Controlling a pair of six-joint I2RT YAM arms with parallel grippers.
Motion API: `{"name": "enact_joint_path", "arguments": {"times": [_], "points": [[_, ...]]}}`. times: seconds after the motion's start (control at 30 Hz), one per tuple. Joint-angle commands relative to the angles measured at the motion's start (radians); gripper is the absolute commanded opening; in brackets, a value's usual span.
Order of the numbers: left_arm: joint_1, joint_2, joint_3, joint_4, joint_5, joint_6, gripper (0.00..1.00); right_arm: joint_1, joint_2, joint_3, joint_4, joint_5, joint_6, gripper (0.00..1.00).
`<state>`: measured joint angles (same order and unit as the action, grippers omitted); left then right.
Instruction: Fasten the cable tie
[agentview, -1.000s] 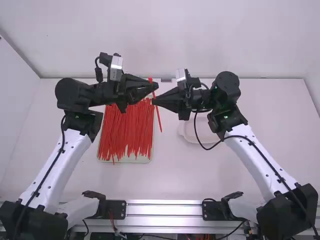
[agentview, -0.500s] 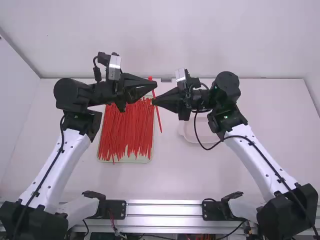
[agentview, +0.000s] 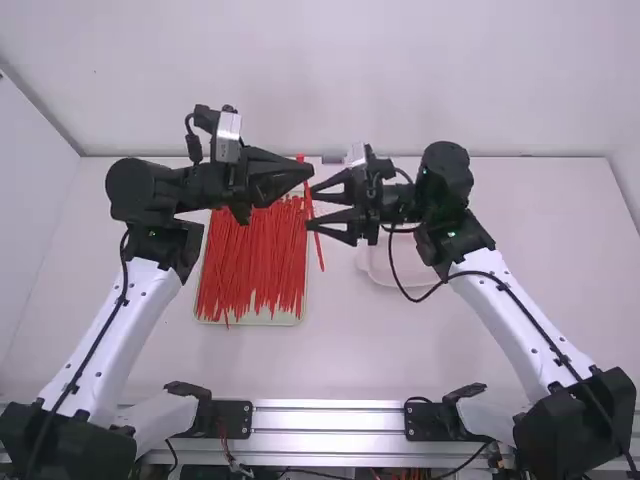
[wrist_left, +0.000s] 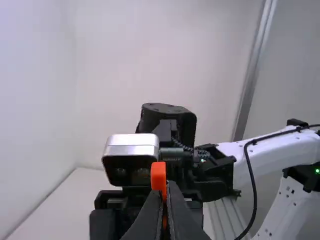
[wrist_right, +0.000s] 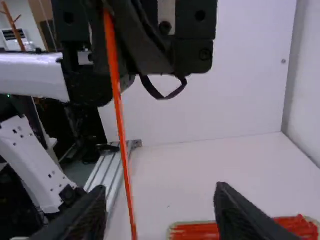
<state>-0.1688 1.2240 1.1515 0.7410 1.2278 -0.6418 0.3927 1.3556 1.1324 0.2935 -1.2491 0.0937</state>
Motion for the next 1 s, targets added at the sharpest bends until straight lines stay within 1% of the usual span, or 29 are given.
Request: {"name": "enact_joint_path", "arguments": {"times": [0.0,0.07,0.1,0.13,0.17,0.2,0.33,0.4,0.43,0.5,0.6,0.67,0.8,0.9,0.97], "points": [[0.025,-0.006,0.057,-0.045,0.005,0.043,0.02,0.0,-0.009,0.033,-0.026,-0.006,-0.07,0.71],[0.04,-0.006,0.07,-0.123,-0.023,0.071,0.02,-0.002,-0.009,0.033,-0.047,-0.006,-0.076,0.76],[0.052,-0.006,0.079,-0.195,-0.055,0.113,0.02,-0.011,-0.009,0.033,-0.063,-0.006,-0.076,0.91],[0.056,-0.006,0.082,-0.236,-0.072,0.134,0.02,-0.018,-0.009,0.033,-0.077,-0.007,-0.076,1.0],[0.06,-0.006,0.085,-0.283,-0.089,0.17,0.02,-0.034,-0.009,0.033,-0.089,-0.006,-0.077,0.99],[0.06,-0.006,0.085,-0.288,-0.091,0.174,0.02,-0.036,-0.009,0.033,-0.091,-0.006,-0.077,0.99],[0.063,0.011,0.085,-0.346,-0.113,0.243,0.02,-0.106,-0.009,0.033,-0.171,-0.007,-0.116,0.99],[0.061,0.035,0.085,-0.35,-0.141,0.243,0.02,-0.134,-0.009,0.033,-0.214,-0.016,-0.202,0.99],[0.067,0.061,0.085,-0.344,-0.148,0.242,0.02,-0.156,-0.009,0.033,-0.259,-0.025,-0.28,0.99],[0.073,0.09,0.085,-0.332,-0.148,0.225,0.02,-0.173,-0.009,0.033,-0.301,-0.041,-0.36,0.99],[0.093,0.16,0.085,-0.284,-0.148,0.166,0.02,-0.194,-0.009,0.033,-0.388,-0.051,-0.503,0.99],[0.108,0.204,0.085,-0.247,-0.148,0.108,0.02,-0.204,-0.007,0.033,-0.416,-0.043,-0.573,0.99],[0.15,0.3,0.085,-0.168,-0.148,-0.067,0.02,-0.218,-0.005,0.033,-0.445,0.032,-0.721,0.99],[0.172,0.357,0.085,-0.135,-0.145,-0.156,0.02,-0.229,-0.005,0.033,-0.465,0.061,-0.775,0.99],[0.184,0.39,0.085,-0.122,-0.136,-0.206,0.02,-0.229,-0.005,0.033,-0.441,0.043,-0.784,0.99]]}}
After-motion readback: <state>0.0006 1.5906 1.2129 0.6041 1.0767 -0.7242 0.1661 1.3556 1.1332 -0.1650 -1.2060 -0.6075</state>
